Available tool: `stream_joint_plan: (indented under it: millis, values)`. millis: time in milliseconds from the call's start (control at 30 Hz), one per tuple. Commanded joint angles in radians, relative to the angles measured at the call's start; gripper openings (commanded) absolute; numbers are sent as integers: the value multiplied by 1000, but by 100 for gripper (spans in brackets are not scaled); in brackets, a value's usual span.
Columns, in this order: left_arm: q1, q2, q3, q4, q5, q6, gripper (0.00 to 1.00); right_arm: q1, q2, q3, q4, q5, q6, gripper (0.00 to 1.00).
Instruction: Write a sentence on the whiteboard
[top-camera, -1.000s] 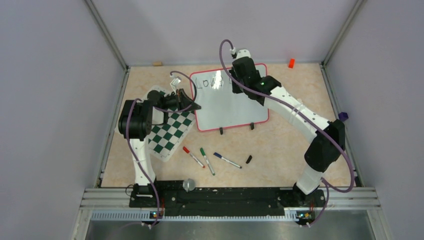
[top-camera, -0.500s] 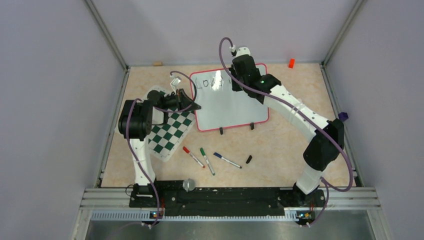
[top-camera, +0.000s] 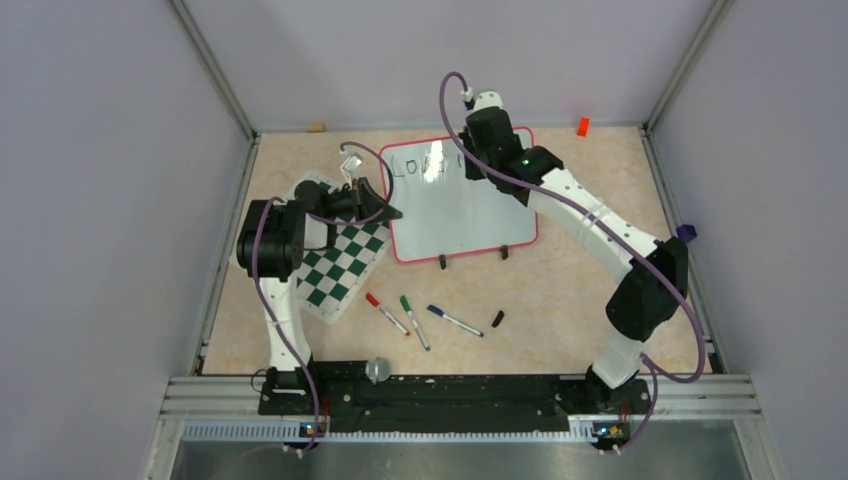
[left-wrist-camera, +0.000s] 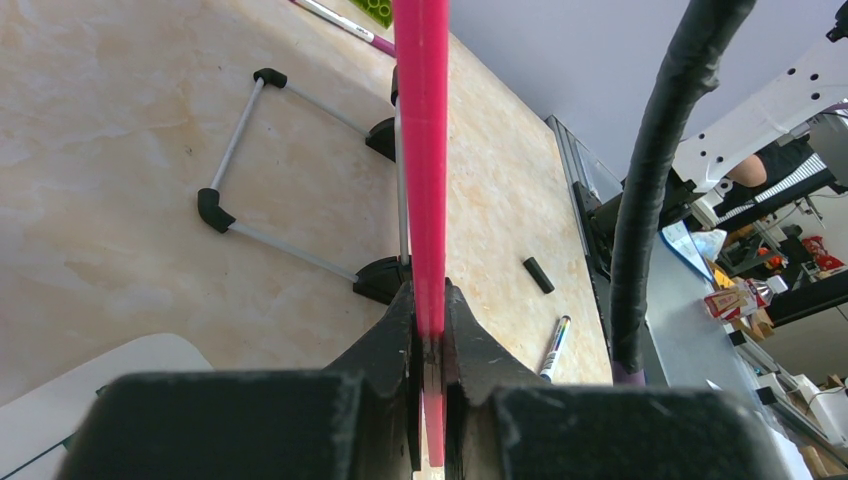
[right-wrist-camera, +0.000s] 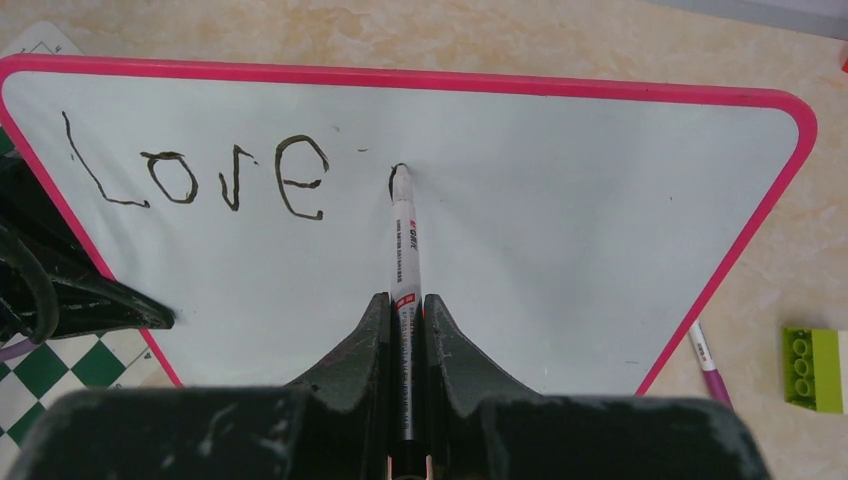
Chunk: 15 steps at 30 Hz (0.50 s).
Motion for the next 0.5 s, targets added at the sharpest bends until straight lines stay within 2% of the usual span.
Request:
stream_joint_plan:
  millis: [0, 467]
  values:
    - [-5, -10, 8, 133, 30, 55, 0, -19, 4, 10, -1, 46, 1, 0]
    - [-6, -10, 8, 133, 29, 54, 0, -20, -40, -84, -7, 15, 34, 0]
